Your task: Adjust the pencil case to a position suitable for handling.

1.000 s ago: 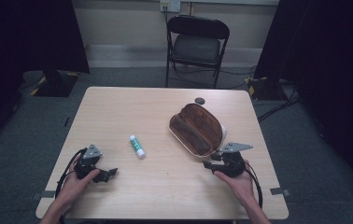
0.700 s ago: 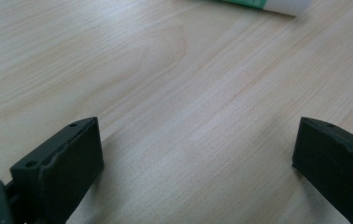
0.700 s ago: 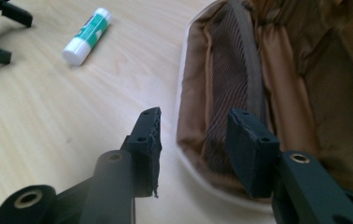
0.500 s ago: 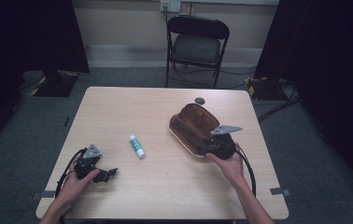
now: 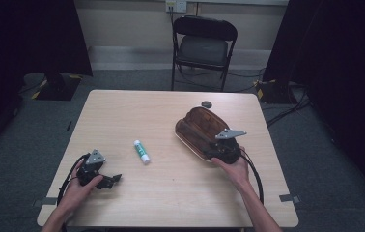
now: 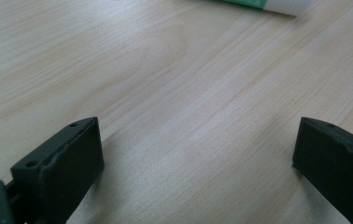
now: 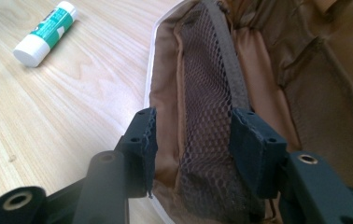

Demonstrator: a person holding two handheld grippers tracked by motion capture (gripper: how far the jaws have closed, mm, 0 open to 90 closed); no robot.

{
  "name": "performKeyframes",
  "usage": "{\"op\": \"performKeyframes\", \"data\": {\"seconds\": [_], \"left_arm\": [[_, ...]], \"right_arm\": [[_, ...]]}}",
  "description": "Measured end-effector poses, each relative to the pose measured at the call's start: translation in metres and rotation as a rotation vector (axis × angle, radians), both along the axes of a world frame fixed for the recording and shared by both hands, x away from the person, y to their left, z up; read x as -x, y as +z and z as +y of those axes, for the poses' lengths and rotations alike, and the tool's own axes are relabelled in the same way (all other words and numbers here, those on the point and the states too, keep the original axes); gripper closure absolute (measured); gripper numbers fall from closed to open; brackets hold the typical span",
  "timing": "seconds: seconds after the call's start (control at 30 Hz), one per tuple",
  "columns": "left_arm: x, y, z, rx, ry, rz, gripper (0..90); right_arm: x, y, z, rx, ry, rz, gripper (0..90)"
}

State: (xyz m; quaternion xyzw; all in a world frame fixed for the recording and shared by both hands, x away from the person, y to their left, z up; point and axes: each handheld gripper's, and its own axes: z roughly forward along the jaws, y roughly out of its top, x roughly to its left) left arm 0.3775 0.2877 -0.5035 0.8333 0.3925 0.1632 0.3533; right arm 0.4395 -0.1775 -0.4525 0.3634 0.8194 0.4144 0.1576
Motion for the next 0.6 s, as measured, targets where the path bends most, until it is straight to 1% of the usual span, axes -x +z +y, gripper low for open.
{"op": "performKeyframes", "data": {"seconds": [0.07, 0.13, 0.23, 0.3, 0.4, 0.43, 0.5, 0.53, 0.6], "left_arm": [[0.0, 0.0, 0.0, -0.001, 0.0, 0.001, 1.2], [0.0, 0.0, 0.0, -0.001, 0.0, 0.001, 1.2], [0.0, 0.0, 0.0, -0.001, 0.001, 0.001, 1.2], [0.0, 0.0, 0.0, 0.0, 0.001, 0.0, 1.2], [0.0, 0.0, 0.0, -0.001, 0.001, 0.001, 1.2], [0.0, 0.0, 0.0, 0.0, 0.001, 0.001, 1.2], [0.0, 0.0, 0.0, 0.0, 0.001, 0.001, 1.2], [0.0, 0.0, 0.0, -0.001, 0.001, 0.001, 1.2], [0.0, 0.0, 0.0, 0.0, 0.001, 0.0, 1.2]], "right_arm": [[0.001, 0.003, 0.0, 0.001, -0.007, -0.009, 51.2], [0.0, 0.004, -0.001, -0.012, -0.014, -0.012, 51.1], [-0.002, 0.004, -0.003, 0.007, -0.028, -0.025, 50.2], [-0.003, 0.002, -0.005, 0.006, -0.034, -0.018, 48.8], [-0.005, -0.001, -0.005, 0.024, -0.034, -0.017, 48.1], [-0.005, -0.001, -0.005, 0.016, -0.039, -0.021, 48.2], [-0.006, -0.001, -0.005, 0.023, -0.044, -0.026, 48.3], [-0.008, -0.004, -0.004, 0.025, -0.038, -0.019, 49.2], [-0.009, -0.007, -0.003, 0.046, -0.044, -0.009, 51.0]]}}
